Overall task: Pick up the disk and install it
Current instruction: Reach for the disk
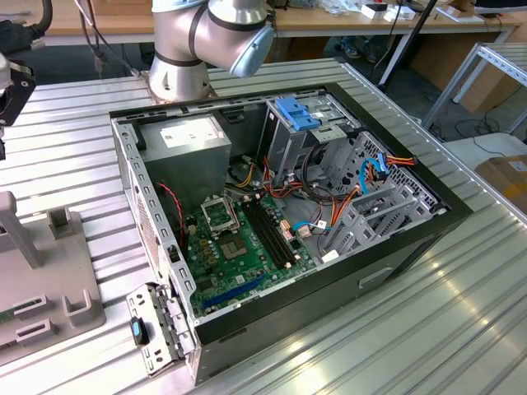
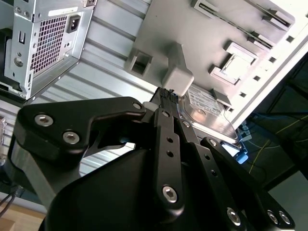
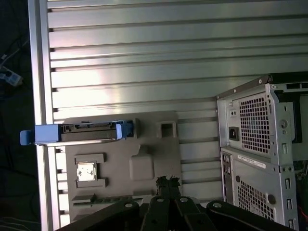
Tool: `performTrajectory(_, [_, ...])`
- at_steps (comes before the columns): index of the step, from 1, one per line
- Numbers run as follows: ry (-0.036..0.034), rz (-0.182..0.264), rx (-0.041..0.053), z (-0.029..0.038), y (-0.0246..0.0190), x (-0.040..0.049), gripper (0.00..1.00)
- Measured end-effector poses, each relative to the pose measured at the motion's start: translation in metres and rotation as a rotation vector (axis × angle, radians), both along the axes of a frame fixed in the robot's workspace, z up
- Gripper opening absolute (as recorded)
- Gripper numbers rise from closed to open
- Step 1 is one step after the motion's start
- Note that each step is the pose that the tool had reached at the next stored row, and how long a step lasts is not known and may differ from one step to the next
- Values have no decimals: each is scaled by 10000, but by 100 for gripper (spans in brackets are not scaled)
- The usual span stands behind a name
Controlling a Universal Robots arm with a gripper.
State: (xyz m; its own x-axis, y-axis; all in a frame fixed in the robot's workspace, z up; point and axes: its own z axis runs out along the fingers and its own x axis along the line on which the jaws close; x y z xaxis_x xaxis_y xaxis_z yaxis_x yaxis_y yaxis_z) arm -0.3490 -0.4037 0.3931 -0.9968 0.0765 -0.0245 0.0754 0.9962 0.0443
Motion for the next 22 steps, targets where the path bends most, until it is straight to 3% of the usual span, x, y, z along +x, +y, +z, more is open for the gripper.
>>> performTrajectory(13, [0,0,1,0,0,-123,11])
performTrajectory(16, [0,0,0,0,0,-240,11])
performTrajectory(22, [0,0,0,0,0,-323,11])
